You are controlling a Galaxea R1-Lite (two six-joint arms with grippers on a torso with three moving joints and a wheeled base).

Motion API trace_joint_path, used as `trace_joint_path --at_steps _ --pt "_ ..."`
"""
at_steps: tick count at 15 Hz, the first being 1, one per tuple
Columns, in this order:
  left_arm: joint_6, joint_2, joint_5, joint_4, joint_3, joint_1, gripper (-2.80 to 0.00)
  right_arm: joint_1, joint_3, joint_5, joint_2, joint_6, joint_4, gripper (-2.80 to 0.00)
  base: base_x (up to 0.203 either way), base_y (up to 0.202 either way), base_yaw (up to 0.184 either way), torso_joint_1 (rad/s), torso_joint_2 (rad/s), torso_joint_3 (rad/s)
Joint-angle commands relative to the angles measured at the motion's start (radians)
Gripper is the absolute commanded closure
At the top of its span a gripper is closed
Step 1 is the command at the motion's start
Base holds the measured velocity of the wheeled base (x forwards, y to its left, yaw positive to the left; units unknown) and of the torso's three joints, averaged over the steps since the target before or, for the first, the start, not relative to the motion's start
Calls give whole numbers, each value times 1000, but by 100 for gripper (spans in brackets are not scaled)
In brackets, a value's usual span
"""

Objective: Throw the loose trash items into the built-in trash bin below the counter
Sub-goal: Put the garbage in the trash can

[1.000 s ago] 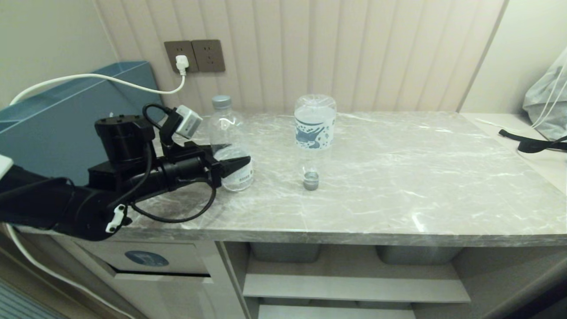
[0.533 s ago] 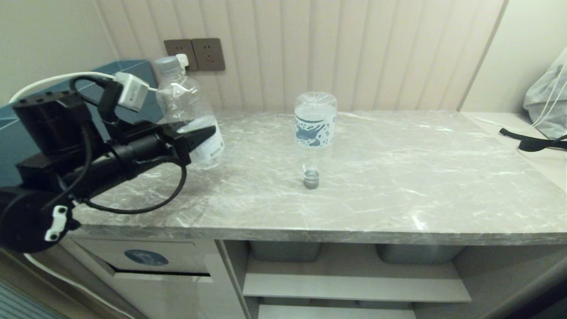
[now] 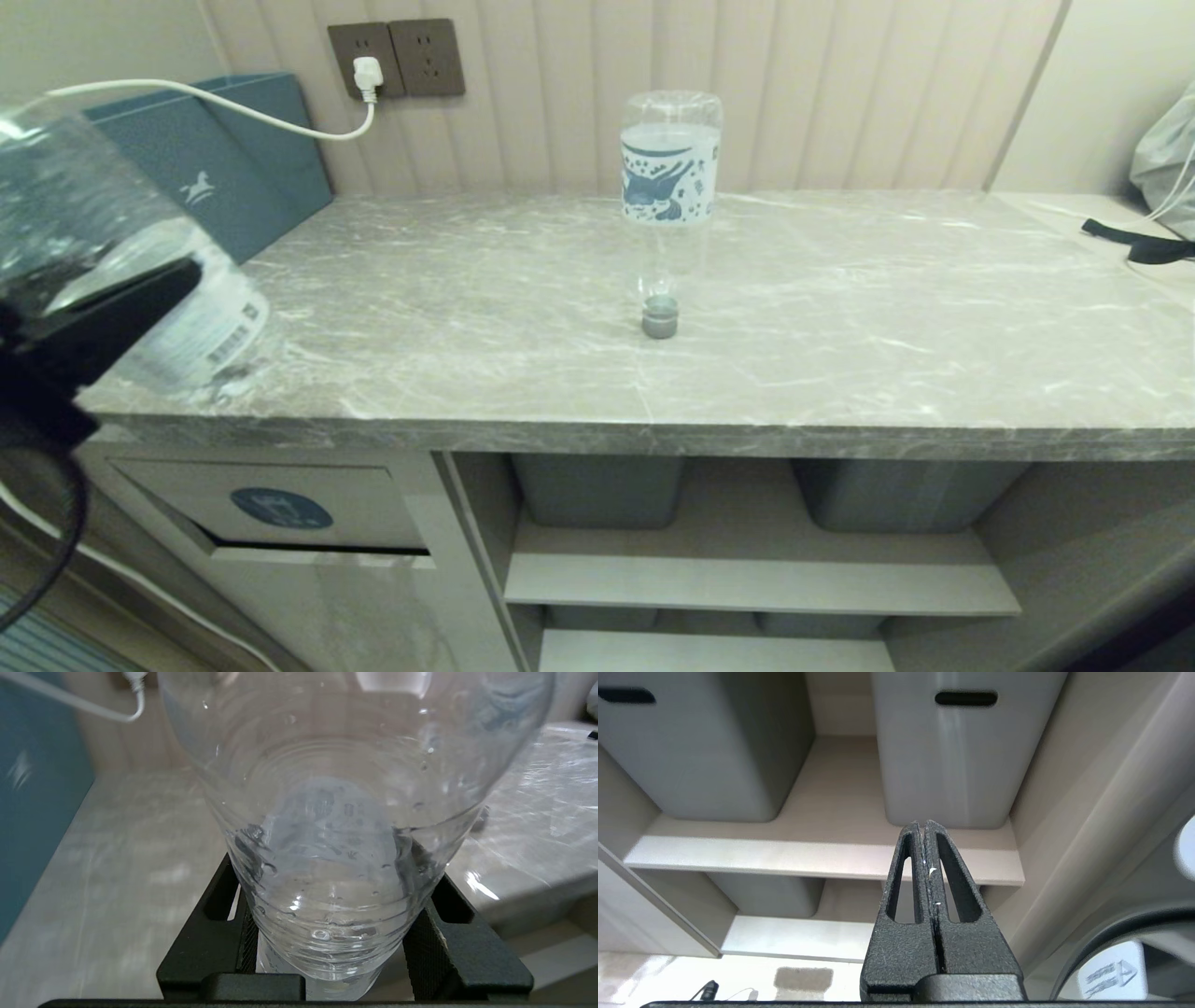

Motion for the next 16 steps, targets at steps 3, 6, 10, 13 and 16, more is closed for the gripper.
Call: trace_joint_path --at_steps 3,6,10,13,16 --pt "-161 -483 84 353 118 10 0 0 0 0 0 0 0 0 0 0 0 -196 500 287" --pt "-632 -571 193 622 153 13 0 0 0 0 0 2 0 0 0 0 0 -184 470 286" --pt "-1200 -329 383 646 161 15 0 0 0 0 0 2 0 0 0 0 0 -158 459 297" --pt "-1462 -132 442 609 178 28 0 0 0 -1 0 2 0 0 0 0 0 -134 453 315" --pt "-1555 17 424 448 224 62 0 0 0 -1 0 2 0 0 0 0 0 -49 222 153"
